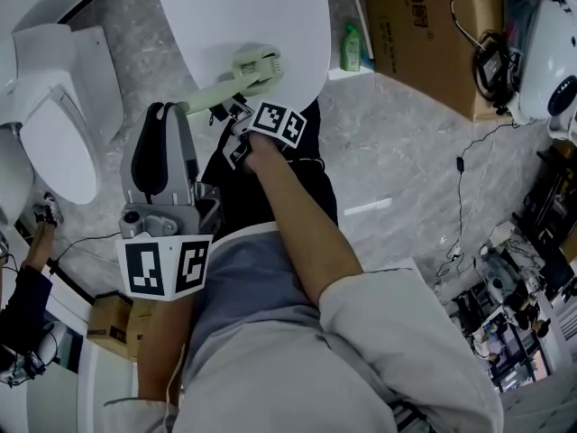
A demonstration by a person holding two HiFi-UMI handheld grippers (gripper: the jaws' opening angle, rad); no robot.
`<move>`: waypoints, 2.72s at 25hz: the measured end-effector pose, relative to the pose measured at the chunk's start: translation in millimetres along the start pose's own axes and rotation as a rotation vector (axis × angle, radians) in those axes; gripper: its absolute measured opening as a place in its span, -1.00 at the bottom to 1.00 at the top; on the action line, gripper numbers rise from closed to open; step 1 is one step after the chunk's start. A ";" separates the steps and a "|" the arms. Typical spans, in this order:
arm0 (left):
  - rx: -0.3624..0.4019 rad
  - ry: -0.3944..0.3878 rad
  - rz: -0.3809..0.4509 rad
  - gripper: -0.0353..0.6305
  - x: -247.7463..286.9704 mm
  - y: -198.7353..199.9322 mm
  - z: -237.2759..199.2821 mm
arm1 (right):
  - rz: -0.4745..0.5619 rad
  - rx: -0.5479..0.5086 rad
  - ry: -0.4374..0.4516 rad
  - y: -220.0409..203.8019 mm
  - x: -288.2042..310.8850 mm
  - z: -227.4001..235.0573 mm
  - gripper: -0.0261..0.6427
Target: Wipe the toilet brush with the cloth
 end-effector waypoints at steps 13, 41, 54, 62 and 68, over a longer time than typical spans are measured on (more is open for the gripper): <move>-0.007 -0.004 0.004 -0.89 -0.1 1.2 -2.0 | -0.189 -0.277 -0.042 0.3 -20.2 -20.2 -0.60; 0.008 0.136 0.039 -0.89 -5.3 2.9 13.2 | -0.501 -0.643 -0.039 7.8 -69.8 -47.6 -0.60; 0.018 0.228 0.073 -0.89 -7.7 2.6 21.3 | -0.543 -0.713 -0.085 39.7 -97.4 -40.3 -0.60; 0.025 0.278 0.069 -0.89 -8.2 2.4 26.4 | -0.557 -0.738 -0.107 52.4 -115.6 -30.1 -0.60; 0.023 0.310 0.074 -0.89 -9.9 2.1 29.2 | -0.563 -0.769 -0.127 58.4 -125.3 -25.1 -0.60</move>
Point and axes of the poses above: the fingertips, and each gripper's own axes: x forward along the fingers, z to its right, y out of its top, the point moved 6 cm from there along -x, backward along the fingers, and after that the axes turned 10 degrees about -z, right-handed, at the moved point
